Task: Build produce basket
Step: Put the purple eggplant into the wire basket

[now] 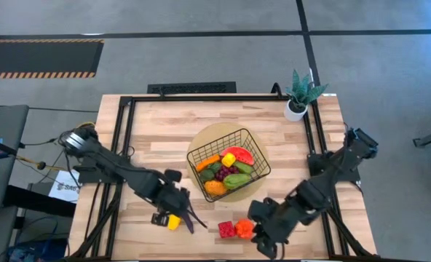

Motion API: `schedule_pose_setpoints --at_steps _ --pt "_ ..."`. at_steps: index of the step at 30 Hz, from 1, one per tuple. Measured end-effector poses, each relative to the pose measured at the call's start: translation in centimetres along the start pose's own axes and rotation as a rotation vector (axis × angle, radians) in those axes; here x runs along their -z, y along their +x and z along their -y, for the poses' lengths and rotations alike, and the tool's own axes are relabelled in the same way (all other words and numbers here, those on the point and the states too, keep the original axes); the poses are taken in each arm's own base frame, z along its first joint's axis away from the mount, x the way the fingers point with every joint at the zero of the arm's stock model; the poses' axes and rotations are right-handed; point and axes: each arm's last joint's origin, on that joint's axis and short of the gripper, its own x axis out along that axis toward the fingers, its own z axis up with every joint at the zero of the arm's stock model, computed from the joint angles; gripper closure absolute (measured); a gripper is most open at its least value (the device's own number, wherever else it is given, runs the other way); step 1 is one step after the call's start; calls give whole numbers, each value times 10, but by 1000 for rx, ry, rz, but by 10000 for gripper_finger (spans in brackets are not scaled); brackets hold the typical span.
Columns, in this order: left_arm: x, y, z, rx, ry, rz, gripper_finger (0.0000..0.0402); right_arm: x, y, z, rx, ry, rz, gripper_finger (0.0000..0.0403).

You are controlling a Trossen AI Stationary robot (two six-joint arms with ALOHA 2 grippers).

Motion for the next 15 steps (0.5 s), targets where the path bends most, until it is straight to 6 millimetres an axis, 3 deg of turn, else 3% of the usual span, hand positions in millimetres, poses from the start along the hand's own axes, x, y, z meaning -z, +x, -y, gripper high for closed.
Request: schedule_pose_setpoints --at_steps 7,15 --pt "-8 19 11 99 81 -81 295 11 -30 -32 -66 -60 145 233" --pt "-9 21 9 -19 306 -50 244 12 -52 -49 -103 -115 261 241"
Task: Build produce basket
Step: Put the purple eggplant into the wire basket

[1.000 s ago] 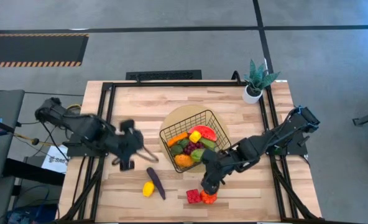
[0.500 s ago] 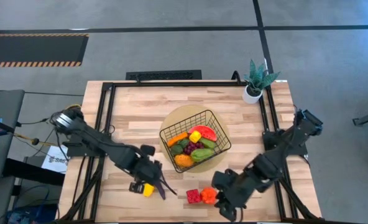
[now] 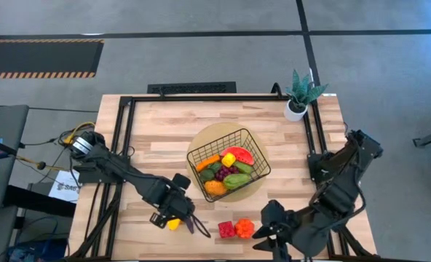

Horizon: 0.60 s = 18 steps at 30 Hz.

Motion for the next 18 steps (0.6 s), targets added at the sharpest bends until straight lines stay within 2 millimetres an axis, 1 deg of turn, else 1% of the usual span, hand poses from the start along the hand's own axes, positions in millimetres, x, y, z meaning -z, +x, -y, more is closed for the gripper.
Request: schedule_pose_setpoints --at_steps 5,7,10,13,15,18 --pt "-1 8 1 -16 99 -30 241 -5 -10 -13 -67 -85 76 239" --pt "1 16 1 -15 111 -23 241 -9 -14 -18 -101 -107 102 237" --pt "8 31 2 -13 114 -62 241 -13 -20 -21 -113 -151 116 236" --pt "9 43 3 -18 115 -39 241 -18 -25 -24 -128 -181 135 239" --pt "12 48 3 -21 117 -54 241 -21 -29 -26 -139 -186 146 241" --pt "11 52 3 -22 138 -32 241 -24 -33 -28 -152 -186 156 244"
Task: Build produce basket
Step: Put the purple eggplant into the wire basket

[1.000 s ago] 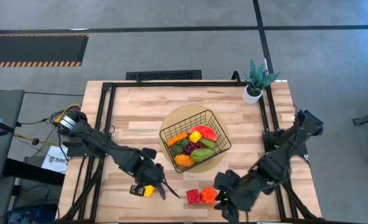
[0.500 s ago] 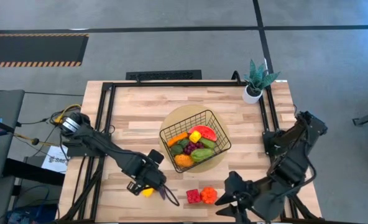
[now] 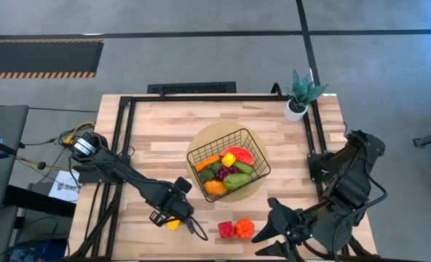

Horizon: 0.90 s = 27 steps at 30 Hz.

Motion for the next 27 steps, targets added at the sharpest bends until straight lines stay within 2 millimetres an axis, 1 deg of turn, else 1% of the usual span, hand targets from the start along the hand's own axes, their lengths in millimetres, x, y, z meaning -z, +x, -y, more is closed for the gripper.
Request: schedule_pose_setpoints --at_steps 5,9,15,21,27 --pt "0 6 1 20 66 21 241 -2 -1 0 11 1 18 246" --pt "2 12 -1 -21 62 24 241 -2 -1 0 14 2 22 245" --pt "11 26 2 -14 88 -15 241 -3 -1 0 27 8 46 250" --pt "18 35 3 -14 88 -34 241 -5 -1 -1 24 14 66 251" --pt "16 39 -3 -21 57 10 241 -6 -1 -1 30 18 81 253"
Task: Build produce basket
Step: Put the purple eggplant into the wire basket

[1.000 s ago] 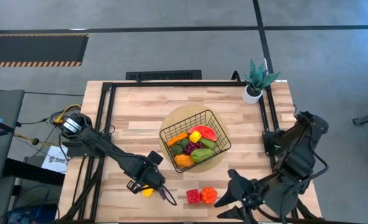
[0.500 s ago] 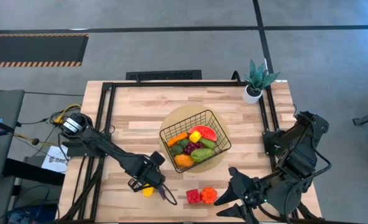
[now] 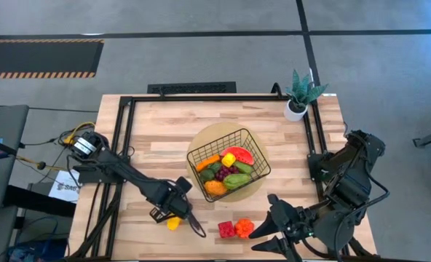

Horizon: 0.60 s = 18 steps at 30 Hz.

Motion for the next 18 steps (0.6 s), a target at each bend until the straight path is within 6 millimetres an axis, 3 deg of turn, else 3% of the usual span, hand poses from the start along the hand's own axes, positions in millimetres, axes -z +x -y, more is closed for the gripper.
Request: schedule_pose_setpoints --at_steps 12,15,18 --pt "-8 1 -16 16 -196 118 244 -2 0 -2 -20 14 20 264" --pt "-6 3 -19 21 -257 112 269 -2 0 -2 -20 14 20 266" --pt "-3 5 -21 42 -313 111 325 -2 0 -2 -20 14 20 266"
